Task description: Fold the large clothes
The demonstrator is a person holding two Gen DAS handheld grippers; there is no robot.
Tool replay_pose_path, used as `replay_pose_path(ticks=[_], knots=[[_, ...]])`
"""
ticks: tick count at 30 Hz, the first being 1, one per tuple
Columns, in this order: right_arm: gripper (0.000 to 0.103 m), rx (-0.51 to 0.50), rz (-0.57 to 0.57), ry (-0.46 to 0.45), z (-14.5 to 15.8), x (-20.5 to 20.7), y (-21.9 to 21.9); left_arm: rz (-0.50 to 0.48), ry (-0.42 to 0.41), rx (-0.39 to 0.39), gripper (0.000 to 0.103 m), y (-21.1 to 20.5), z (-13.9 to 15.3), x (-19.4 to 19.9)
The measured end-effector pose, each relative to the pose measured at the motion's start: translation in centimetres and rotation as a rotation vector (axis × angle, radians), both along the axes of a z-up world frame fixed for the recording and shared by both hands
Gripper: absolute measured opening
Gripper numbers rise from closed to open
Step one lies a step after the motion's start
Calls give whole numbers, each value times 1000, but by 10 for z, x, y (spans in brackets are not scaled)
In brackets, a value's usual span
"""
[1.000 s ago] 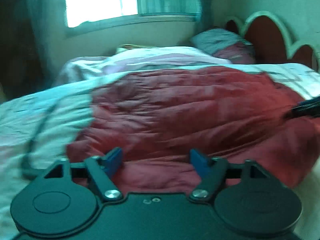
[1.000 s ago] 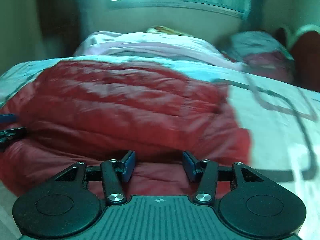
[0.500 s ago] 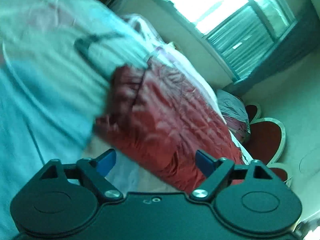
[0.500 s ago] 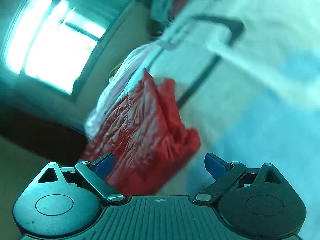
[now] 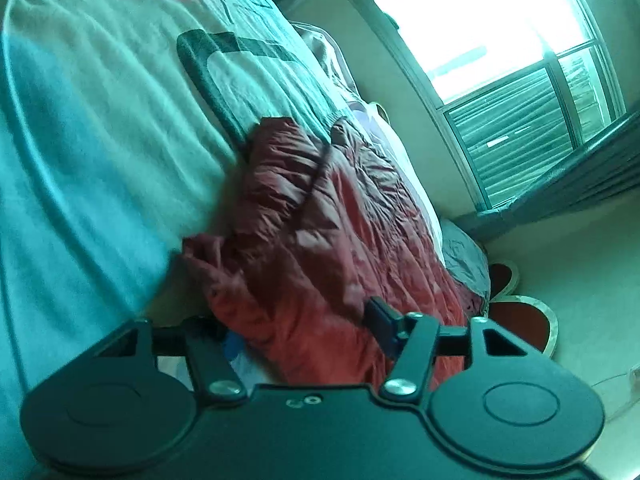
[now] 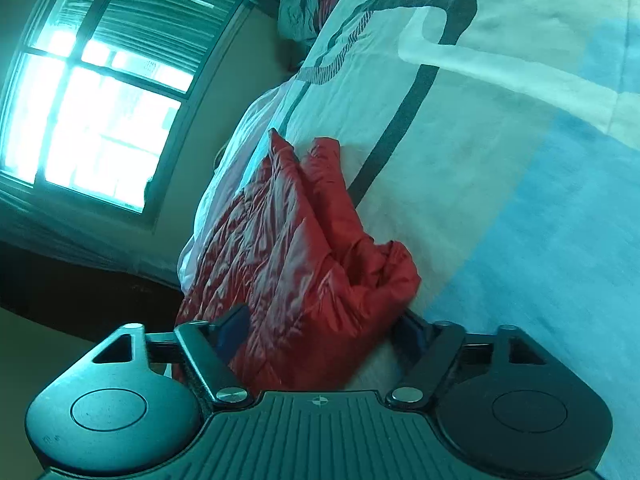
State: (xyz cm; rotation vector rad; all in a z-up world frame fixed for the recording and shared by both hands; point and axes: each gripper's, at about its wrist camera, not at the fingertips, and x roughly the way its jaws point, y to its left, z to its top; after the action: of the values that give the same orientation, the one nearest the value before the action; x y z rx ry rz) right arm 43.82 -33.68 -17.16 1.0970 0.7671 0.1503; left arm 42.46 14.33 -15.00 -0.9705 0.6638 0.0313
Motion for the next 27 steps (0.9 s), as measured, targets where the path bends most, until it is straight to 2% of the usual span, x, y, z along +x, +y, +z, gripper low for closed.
replay_pose_path(ticks=[5,7,9,10,14,19,27], knots=[[71,-44,10,-17,-1,6,7,6,14,35,51,-3,2,9],[71,-74,21,-22,0,7,12,4,22,54,42,-5,2,12],[57,-108,32,-14,-1,12,16,-1,28,75,36,-6,3,15],[45,-112,41,-7,-2,15,18,-7,31,88,33,-7,4,16],[25,-129,54,-25,1,15,21,-28,31,114,23,-8,9,19],[19,-149,72,-49,12,8,22,-51,17,167,18,-12,25,15],[18,-201,105,-72,36,-18,21,-66,2,179,18,-14,43,-10]])
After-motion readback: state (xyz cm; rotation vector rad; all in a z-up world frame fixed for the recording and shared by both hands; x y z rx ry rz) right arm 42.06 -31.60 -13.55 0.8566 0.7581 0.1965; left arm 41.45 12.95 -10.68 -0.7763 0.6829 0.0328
